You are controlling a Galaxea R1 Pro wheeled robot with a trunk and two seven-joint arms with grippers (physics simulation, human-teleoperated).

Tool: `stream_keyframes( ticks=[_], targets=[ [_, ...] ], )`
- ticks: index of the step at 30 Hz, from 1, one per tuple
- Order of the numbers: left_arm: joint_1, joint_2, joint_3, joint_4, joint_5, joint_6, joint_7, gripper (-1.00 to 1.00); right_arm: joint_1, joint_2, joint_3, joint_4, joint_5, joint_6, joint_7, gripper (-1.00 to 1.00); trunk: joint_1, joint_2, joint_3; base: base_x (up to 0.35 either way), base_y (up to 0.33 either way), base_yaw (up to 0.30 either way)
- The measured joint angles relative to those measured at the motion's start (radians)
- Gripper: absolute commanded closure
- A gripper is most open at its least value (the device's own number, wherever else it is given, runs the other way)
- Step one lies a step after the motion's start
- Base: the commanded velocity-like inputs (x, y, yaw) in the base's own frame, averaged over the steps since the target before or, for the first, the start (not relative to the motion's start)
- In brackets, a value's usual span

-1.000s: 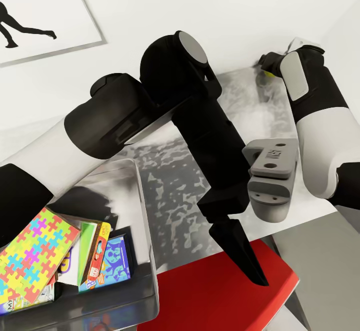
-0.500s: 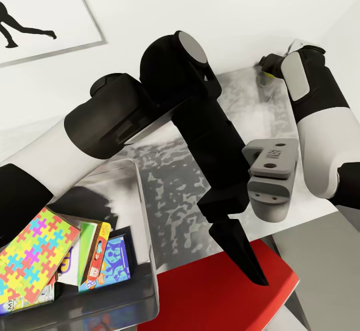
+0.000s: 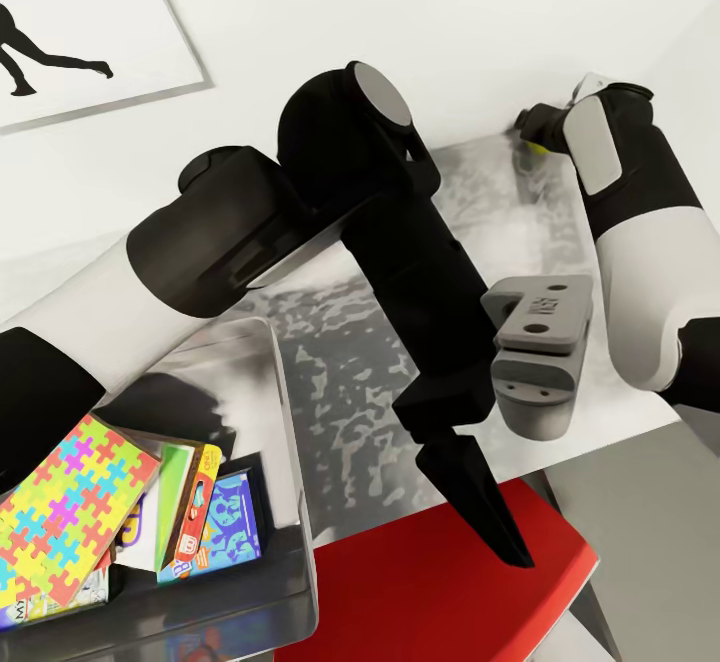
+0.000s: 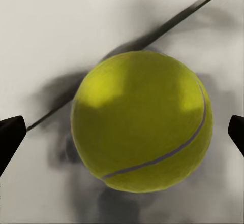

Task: Put all the toys in the child's room - the three board games (two on the bed and one on the table), the two jigsaw puzzles on the table, and the tennis ball on the table - inside the toy box on the table in the child's room.

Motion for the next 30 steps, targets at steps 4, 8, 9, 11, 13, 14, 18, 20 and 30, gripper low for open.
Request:
stream_keyframes(
  ticks=[4,8,9,11,13,14,18,20,30],
  targets=[
    [0.0,0.0,0.002,0.0,0.0,0.0,0.0,-1.0,-0.007,0.002,0.0,0.008,0.0,0.002,0.002,-1.0,0.0,0.0,0.0,0.0,0.0,0.0],
    [0.0,0.0,0.003,0.0,0.0,0.0,0.0,-1.0,-0.009,0.003,0.0,0.01,0.0,0.002,0.002,-1.0,0.0,0.0,0.0,0.0,0.0,0.0],
    [0.0,-0.001,0.004,0.0,0.0,0.0,0.0,-1.0,-0.01,0.004,-0.001,0.01,0.0,0.003,0.002,-1.0,0.0,0.0,0.0,0.0,0.0,0.0],
    [0.0,-0.003,0.004,0.0,-0.001,0.0,0.0,-1.0,-0.011,0.003,-0.005,0.011,0.0,0.003,0.002,-1.0,0.0,0.0,0.0,0.0,0.0,0.0],
    [0.0,-0.003,0.004,0.0,-0.001,0.0,0.0,-1.0,-0.011,0.002,-0.009,0.011,0.0,0.003,0.003,-1.0,0.0,0.0,0.0,0.0,0.0,0.0],
    [0.0,-0.004,0.004,0.001,-0.001,0.0,0.0,-1.0,-0.011,0.001,-0.012,0.011,0.0,0.003,0.003,-1.0,0.0,0.0,0.0,0.0,0.0,0.0],
    [0.0,-0.005,0.003,0.001,-0.001,0.0,0.0,-1.0,-0.011,-0.002,-0.017,0.011,0.0,0.004,0.004,-1.0,0.0,0.0,0.0,0.0,0.0,0.0],
    [0.0,-0.005,0.003,0.001,-0.001,0.0,0.0,-1.0,-0.011,-0.003,-0.018,0.011,0.0,0.004,0.004,-1.0,0.0,0.0,0.0,0.0,0.0,0.0],
    [0.0,-0.002,0.001,0.001,-0.003,0.0,0.0,-1.0,-0.012,-0.007,-0.02,0.018,0.0,0.009,0.025,-1.0,0.0,0.0,0.0,0.0,0.0,0.0]
  ],
)
